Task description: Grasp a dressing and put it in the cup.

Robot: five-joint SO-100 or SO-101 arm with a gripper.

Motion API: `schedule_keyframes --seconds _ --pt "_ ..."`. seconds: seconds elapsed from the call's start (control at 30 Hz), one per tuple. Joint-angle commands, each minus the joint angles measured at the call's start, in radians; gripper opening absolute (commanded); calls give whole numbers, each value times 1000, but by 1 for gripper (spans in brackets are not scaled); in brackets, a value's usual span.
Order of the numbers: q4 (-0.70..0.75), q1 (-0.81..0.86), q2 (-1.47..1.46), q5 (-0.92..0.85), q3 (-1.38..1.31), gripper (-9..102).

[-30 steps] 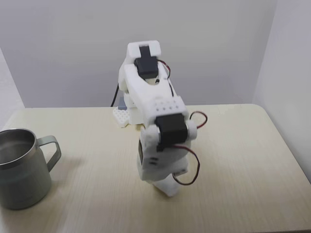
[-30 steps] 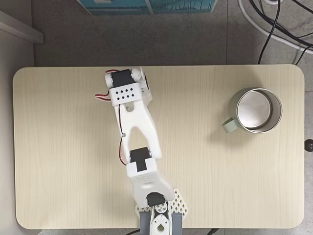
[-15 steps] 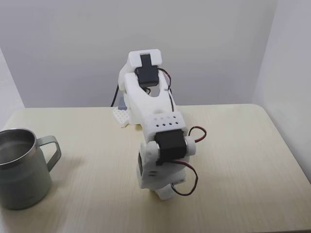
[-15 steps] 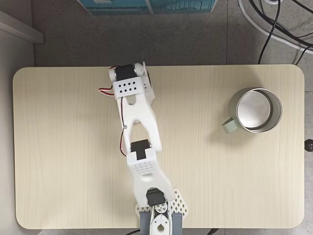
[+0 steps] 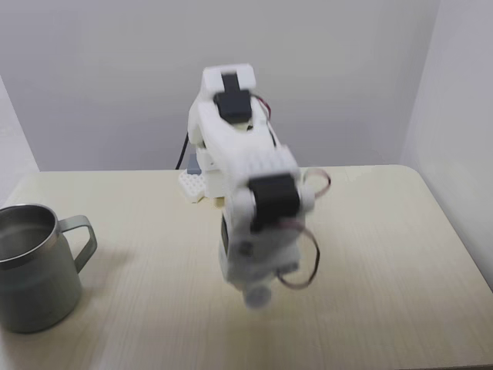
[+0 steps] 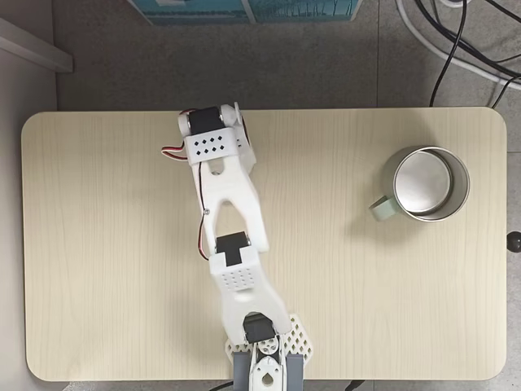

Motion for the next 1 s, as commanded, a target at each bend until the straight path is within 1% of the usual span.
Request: schedule_keyframes --seconds 0.0,0.13,0.37,0.5,0.7,0.83,0.97 --pt "32 -23 -229 21 -61 0" --pt "32 -37 -442 71 -133 0" --pt "34 -71 -831 219 -253 0" --pt "32 -51 -1005 341 -233 0" --pt "12 109 -1112 531 -80 0" --pt "-83 279 -1140 698 -29 0" --pt "-215 454 -1135 879 -35 0"
